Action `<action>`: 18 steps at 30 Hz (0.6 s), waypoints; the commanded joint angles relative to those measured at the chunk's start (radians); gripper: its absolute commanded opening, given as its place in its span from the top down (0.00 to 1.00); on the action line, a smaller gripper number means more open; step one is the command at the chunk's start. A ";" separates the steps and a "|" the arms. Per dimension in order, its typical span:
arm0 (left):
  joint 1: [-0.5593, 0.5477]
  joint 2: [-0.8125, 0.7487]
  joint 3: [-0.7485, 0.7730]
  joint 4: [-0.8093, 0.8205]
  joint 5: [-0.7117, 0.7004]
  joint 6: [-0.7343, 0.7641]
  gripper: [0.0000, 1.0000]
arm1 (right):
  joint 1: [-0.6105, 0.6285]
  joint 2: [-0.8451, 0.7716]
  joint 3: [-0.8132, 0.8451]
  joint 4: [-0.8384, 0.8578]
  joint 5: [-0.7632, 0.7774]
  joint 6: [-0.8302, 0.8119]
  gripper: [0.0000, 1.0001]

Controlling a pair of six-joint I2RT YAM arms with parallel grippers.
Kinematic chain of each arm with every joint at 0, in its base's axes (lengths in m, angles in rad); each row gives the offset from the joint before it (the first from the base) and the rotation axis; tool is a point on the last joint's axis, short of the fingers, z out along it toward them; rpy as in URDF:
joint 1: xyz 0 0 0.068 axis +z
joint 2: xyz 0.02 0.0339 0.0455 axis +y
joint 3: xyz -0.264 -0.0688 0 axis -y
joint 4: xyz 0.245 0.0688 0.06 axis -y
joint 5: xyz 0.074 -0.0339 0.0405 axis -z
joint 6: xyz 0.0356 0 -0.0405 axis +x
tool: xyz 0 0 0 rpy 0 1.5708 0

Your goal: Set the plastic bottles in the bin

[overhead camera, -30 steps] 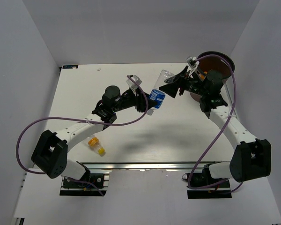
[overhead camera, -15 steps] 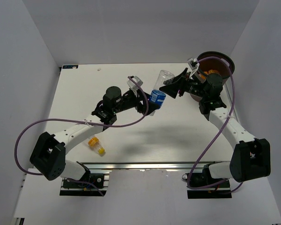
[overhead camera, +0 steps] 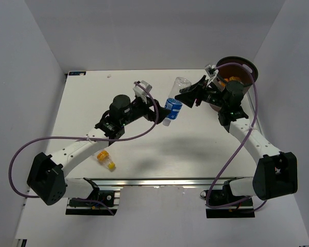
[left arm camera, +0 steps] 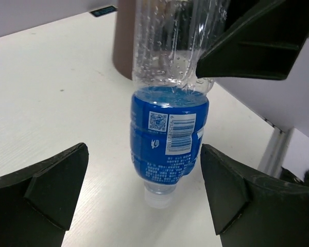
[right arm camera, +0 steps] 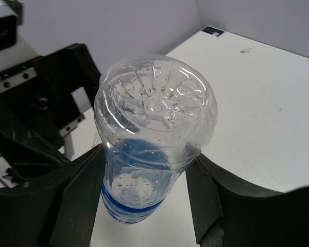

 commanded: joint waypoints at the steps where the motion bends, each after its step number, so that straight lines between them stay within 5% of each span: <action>1: -0.002 -0.066 0.047 -0.072 -0.152 0.007 0.02 | -0.012 -0.017 0.051 -0.103 0.100 -0.096 0.90; 10: 0.046 -0.102 0.059 -0.226 -0.569 -0.073 0.02 | -0.144 0.043 0.288 -0.253 0.303 -0.244 0.90; 15: 0.171 -0.103 0.036 -0.313 -0.606 -0.182 0.02 | -0.224 0.135 0.560 -0.390 0.466 -0.365 0.91; 18: 0.245 -0.111 0.010 -0.339 -0.598 -0.252 0.02 | -0.247 0.137 0.576 -0.380 0.639 -0.457 0.91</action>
